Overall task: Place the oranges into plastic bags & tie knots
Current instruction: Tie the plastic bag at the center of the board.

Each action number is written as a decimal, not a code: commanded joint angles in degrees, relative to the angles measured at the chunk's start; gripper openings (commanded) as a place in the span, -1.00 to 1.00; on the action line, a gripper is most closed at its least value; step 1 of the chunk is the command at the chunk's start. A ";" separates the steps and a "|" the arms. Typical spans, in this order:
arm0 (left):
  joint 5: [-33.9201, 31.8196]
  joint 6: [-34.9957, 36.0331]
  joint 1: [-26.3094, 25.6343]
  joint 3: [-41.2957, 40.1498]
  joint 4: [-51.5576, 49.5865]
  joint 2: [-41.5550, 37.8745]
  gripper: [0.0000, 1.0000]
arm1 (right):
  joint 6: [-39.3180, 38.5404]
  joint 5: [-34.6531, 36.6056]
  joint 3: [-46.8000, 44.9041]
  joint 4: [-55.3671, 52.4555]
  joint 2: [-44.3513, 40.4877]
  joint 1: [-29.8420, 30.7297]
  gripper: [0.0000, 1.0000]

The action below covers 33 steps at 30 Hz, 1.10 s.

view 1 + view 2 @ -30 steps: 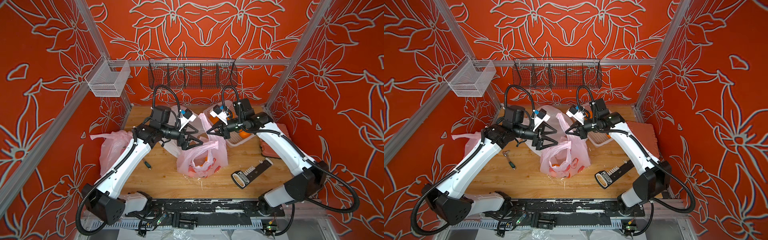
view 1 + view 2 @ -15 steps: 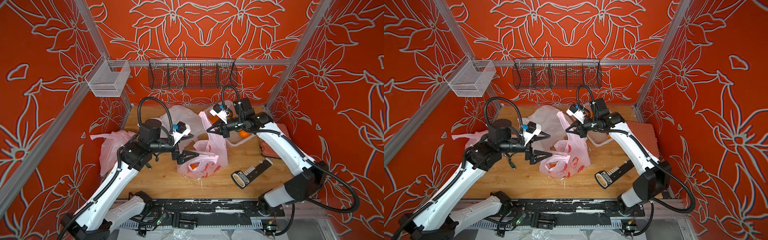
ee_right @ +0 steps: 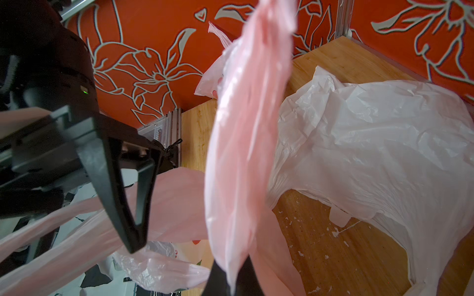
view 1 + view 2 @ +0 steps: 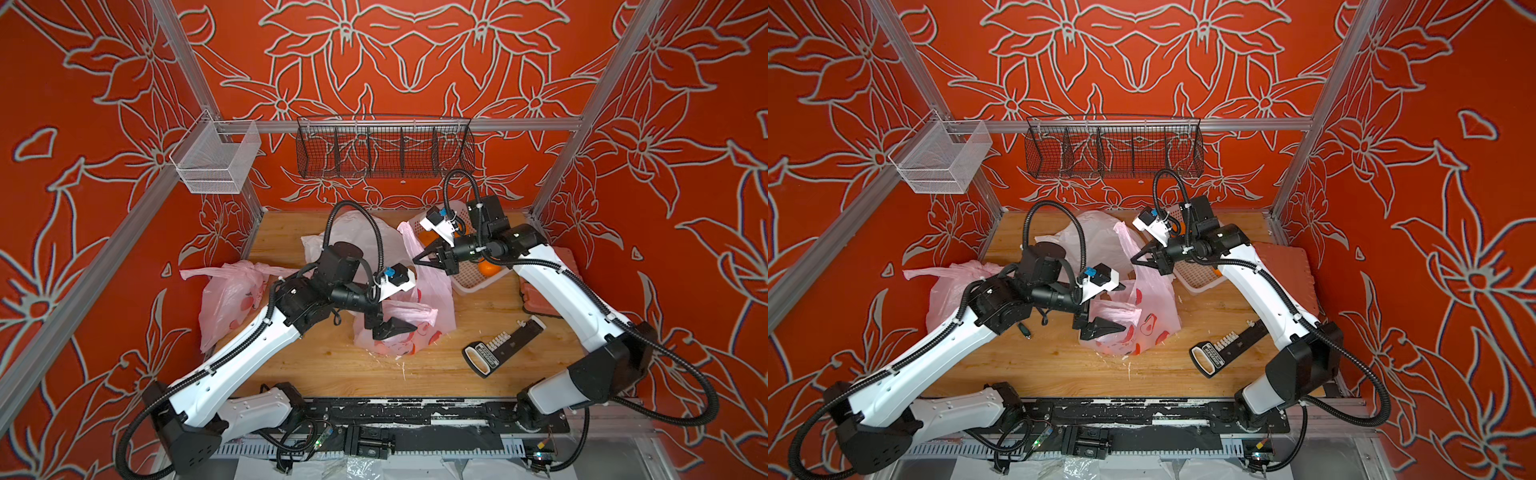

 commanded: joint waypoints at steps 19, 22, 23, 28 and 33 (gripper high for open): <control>-13.74 -7.87 3.77 -4.17 15.39 -1.73 0.80 | -5.18 -5.99 -3.34 -2.36 -5.93 0.34 -1.00; -8.09 -10.09 6.57 -3.84 16.14 -2.38 0.82 | -5.99 -6.36 -3.29 -2.73 -6.77 0.33 -1.00; -6.57 -10.64 7.23 -3.65 16.25 -2.47 0.83 | -6.29 -6.67 -3.30 -2.80 -7.03 0.32 -1.00; 2.69 -9.56 8.46 -0.73 12.32 -1.21 0.85 | -6.67 -8.09 -2.58 -2.97 -6.89 0.40 -1.00; 6.21 -11.42 10.57 -0.65 12.92 -1.33 0.86 | -8.44 -7.67 -0.75 -5.65 -5.61 1.10 -1.00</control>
